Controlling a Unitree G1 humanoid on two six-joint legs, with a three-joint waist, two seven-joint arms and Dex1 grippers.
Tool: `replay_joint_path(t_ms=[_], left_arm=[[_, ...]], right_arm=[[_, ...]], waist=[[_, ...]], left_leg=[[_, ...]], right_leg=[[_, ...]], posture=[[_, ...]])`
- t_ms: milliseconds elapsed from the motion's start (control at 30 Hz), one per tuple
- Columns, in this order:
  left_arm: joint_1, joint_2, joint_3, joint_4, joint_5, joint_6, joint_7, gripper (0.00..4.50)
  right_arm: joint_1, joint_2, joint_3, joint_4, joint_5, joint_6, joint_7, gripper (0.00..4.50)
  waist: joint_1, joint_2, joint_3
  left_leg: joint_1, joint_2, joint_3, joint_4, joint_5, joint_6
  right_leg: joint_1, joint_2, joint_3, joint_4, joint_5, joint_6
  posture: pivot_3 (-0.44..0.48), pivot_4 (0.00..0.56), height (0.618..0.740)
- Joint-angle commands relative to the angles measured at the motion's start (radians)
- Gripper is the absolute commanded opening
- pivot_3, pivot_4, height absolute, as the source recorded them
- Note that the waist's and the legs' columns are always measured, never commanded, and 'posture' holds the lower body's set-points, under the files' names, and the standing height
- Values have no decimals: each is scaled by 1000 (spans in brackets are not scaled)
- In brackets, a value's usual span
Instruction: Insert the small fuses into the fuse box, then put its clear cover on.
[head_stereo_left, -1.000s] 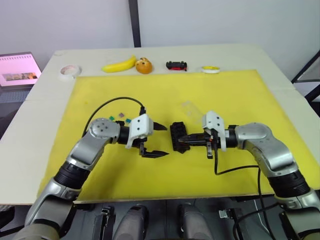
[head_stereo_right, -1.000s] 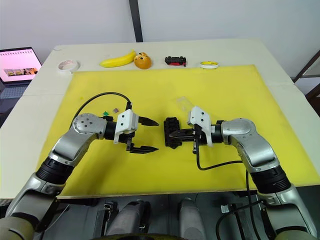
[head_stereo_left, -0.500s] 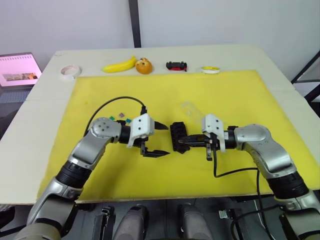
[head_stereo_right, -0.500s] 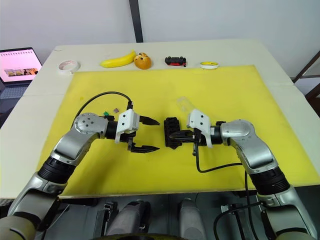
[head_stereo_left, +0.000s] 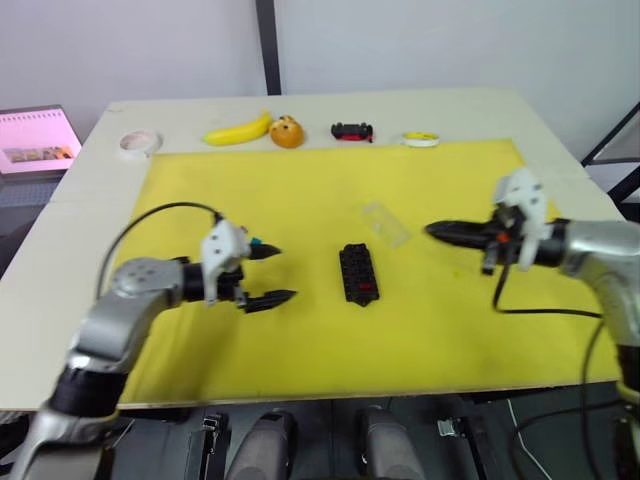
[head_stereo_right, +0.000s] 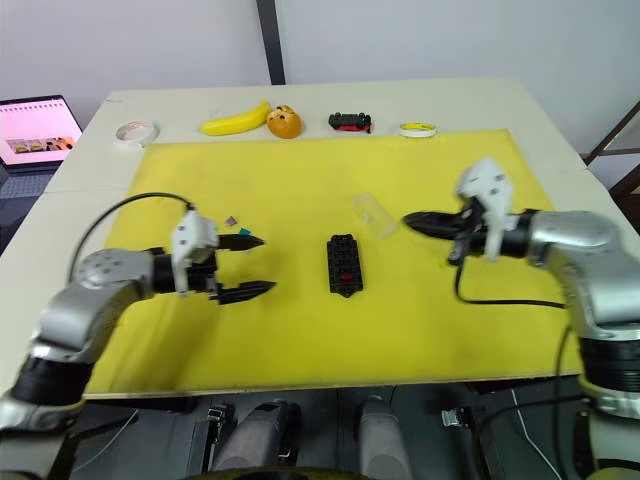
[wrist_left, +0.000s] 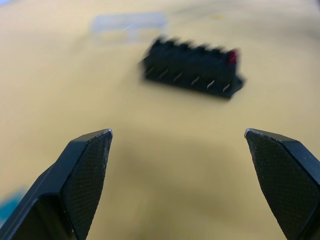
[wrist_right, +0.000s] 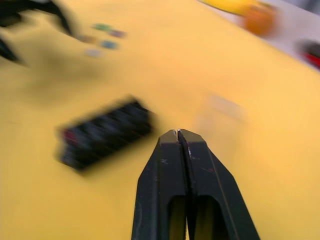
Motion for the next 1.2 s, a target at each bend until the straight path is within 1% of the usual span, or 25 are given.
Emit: replay_joint_path(t_ms=[33,67,200,233,267,333,433,500,533,567,667,733,800,867,933,1067,1133,1200], left_arm=[[156,31,262,-46,-146,153,48,4500],[208,36,326,-36,-166,175,54,4500],[317,56,455,-24,-199,202,78,4500],[346,62,494,-22,-213,217,79,4500],[376,67,532,-17,-216,226,82,4500],[417,69,568,-25,-219,231,96,4500],[429,68,562,-55,-236,249,124,4500],[394,58,542,-69,-274,304,170,4500],[366,41,530,-76,-304,346,213,4500],[333,5,528,-88,-356,405,276,4500],[294,-69,529,-149,-474,504,387,4500],[261,-118,544,-162,-593,578,481,4500],[227,-143,544,-154,-683,631,569,4500],[192,-154,523,-144,-735,667,653,4500],[150,-180,504,-119,-800,688,755,4500],[96,-243,478,-57,-941,671,939,4500],[82,-262,464,-21,-1013,647,1021,4500],[74,-262,448,16,-1062,629,1068,4500]], right_arm=[[76,-67,-132,54,-36,-33,-26,1872],[110,-79,-163,74,-51,-49,-33,2268],[195,-104,-232,136,-76,-93,-37,4146],[213,-109,-247,152,-82,-103,-39,4440],[224,-109,-258,161,-85,-107,-46,4440],[229,-104,-264,164,-85,-109,-57,4440],[210,-87,-245,136,-73,-98,-74,4440],[188,-69,-211,86,-51,-73,-83,4440],[173,-57,-191,55,-37,-55,-89,4440],[155,-39,-171,15,-16,-29,-101,4440],[118,2,-135,-85,34,43,-136,4440],[91,38,-98,-175,85,100,-169,4440],[70,69,-59,-255,128,146,-192,4440],[42,108,-16,-326,171,190,-224,4440],[11,165,30,-382,212,229,-269,4440],[-28,281,136,-432,202,222,-349,4440],[-43,314,160,-430,195,224,-379,4440],[-59,334,187,-434,193,223,-393,4440]], waist=[[0,0,0],[0,0,0],[4,0,0],[5,1,0],[3,1,0],[0,2,-1],[0,3,-1],[0,3,-1],[0,3,-1],[0,3,-1],[-1,3,-1],[0,3,-1],[0,2,-1],[1,2,-1],[3,2,-1],[2,2,-2],[2,2,-2],[2,2,-2]], left_leg=[[0,0,0,0,0,1],[0,0,0,0,-1,1],[1,0,1,0,-1,2],[1,0,1,0,-1,2],[2,0,1,0,-1,2],[3,0,1,0,-1,2],[3,0,2,-1,-1,2],[3,1,1,-1,-1,2],[3,1,2,-1,-1,2],[3,1,1,-1,-1,2],[3,1,1,-1,-1,2],[2,1,1,-1,-1,0],[2,1,1,-1,0,0],[2,1,0,0,0,0],[2,1,0,0,-1,0],[2,0,0,0,1,-3],[2,0,0,0,2,-4],[2,0,0,0,2,-4]], right_leg=[[0,0,0,0,0,0],[0,0,0,0,0,0],[1,0,0,0,0,0],[2,0,0,0,0,0],[3,-1,0,0,0,0],[3,0,0,0,0,0],[3,-1,1,0,0,0],[3,-1,1,0,0,0],[3,-1,1,0,0,0],[3,-1,1,0,0,0],[3,-1,1,0,0,0],[2,-1,1,0,0,0],[2,-1,1,0,0,0],[2,-1,1,0,0,0],[2,-1,1,1,0,0],[2,-1,1,1,0,0],[1,-1,1,1,0,0],[1,-1,1,1,0,0]], posture=[[0,150,740],[0,150,740],[0,150,740],[0,150,740],[0,150,740],[0,150,740],[0,150,740],[0,150,740],[0,150,740],[0,150,740],[0,150,740],[0,150,740],[0,150,740],[0,150,740],[0,150,740],[0,150,740],[0,150,740],[0,150,740]])
